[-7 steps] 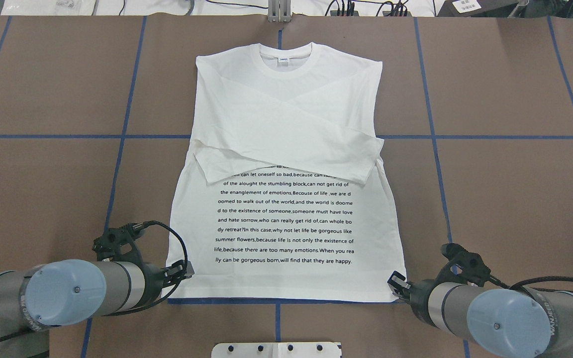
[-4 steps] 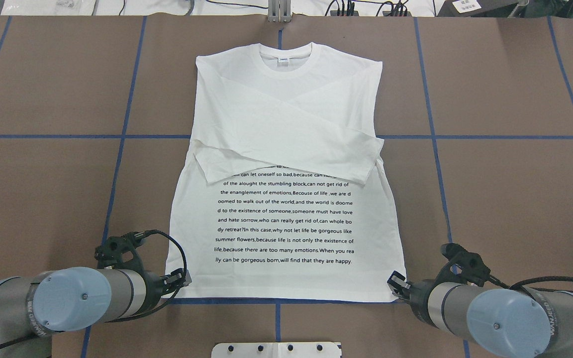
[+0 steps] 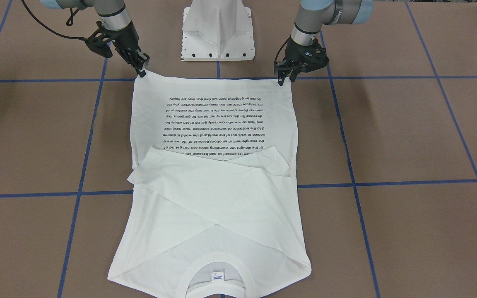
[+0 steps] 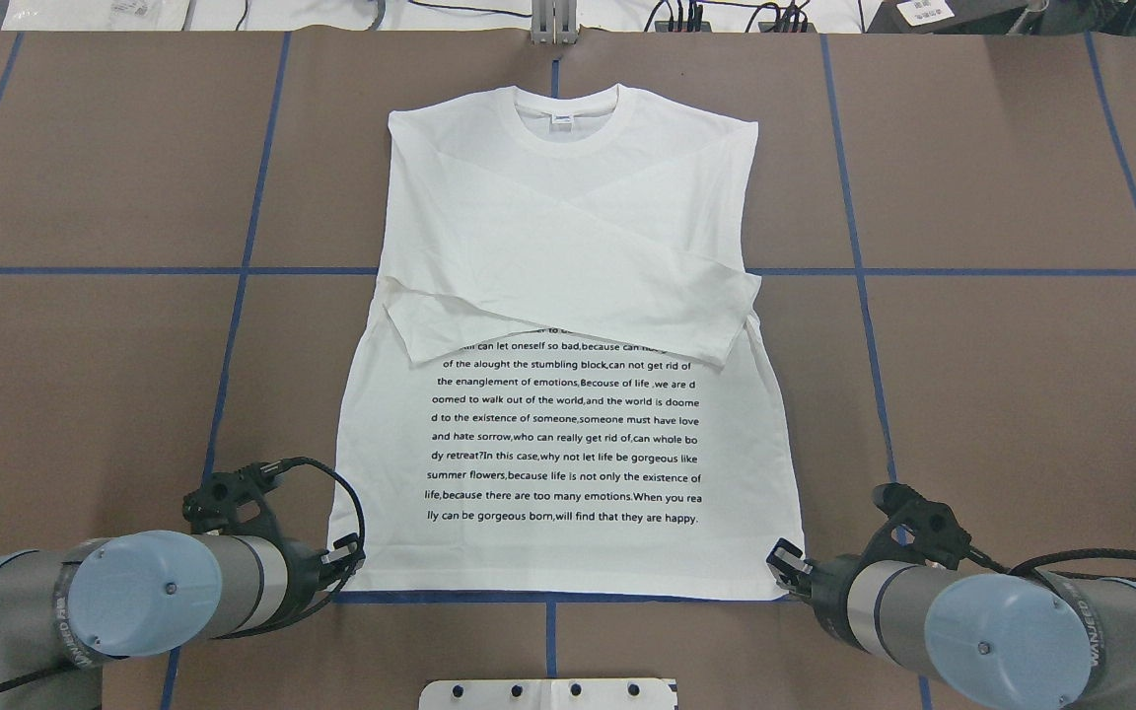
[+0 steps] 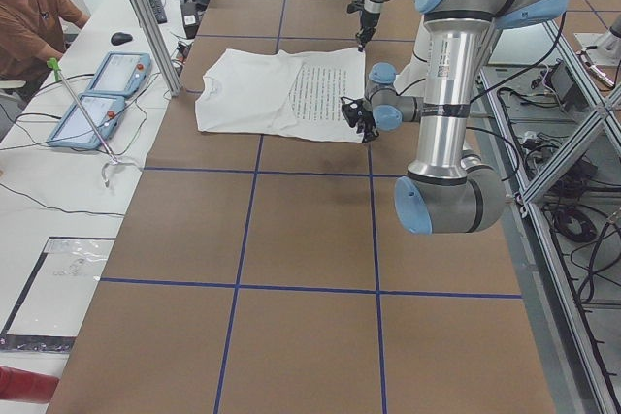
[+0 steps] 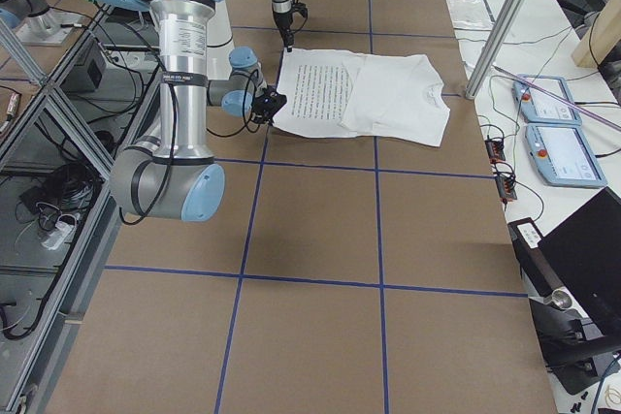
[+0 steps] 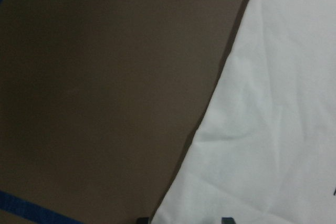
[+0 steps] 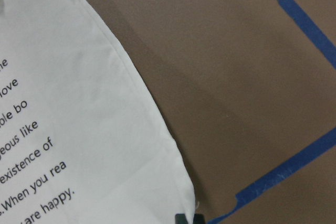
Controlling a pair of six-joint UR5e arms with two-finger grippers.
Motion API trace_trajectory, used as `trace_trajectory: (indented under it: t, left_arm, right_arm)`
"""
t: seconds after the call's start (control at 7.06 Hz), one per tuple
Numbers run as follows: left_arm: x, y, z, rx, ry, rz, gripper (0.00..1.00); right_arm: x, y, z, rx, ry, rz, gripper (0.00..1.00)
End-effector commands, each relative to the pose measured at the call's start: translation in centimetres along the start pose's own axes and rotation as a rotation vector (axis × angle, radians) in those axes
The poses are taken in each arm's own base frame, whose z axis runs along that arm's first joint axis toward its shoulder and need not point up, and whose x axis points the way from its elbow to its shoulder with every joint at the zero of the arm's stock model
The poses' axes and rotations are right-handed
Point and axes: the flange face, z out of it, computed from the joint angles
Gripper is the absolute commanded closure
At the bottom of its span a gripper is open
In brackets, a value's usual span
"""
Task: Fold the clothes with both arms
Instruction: 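Grasp the hem corners nearest the robot with both grippers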
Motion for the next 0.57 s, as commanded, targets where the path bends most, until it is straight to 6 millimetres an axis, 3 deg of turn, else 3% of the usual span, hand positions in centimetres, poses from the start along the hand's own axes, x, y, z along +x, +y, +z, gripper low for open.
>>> trace_trajectory:
  t: [0.0,0.28,0.42]
  left_arm:
    - [0.4,0.2,-0.6,-0.010,0.012,-0.005,1.00]
    - [0.6,0.4,-2.7,-0.056,0.032,-0.007,1.00]
    - [0.0,0.4,-4.3,-0.068,0.043,-0.006,1.00]
  right_arm:
    - [-0.3,0.2,-0.1,-0.004,-0.006,0.000,1.00]
    - [-0.4,0.2,-0.2,-0.006,-0.010,0.000,1.00]
    - [-1.0,0.4,-1.5,-0.020,-0.035,0.005,1.00]
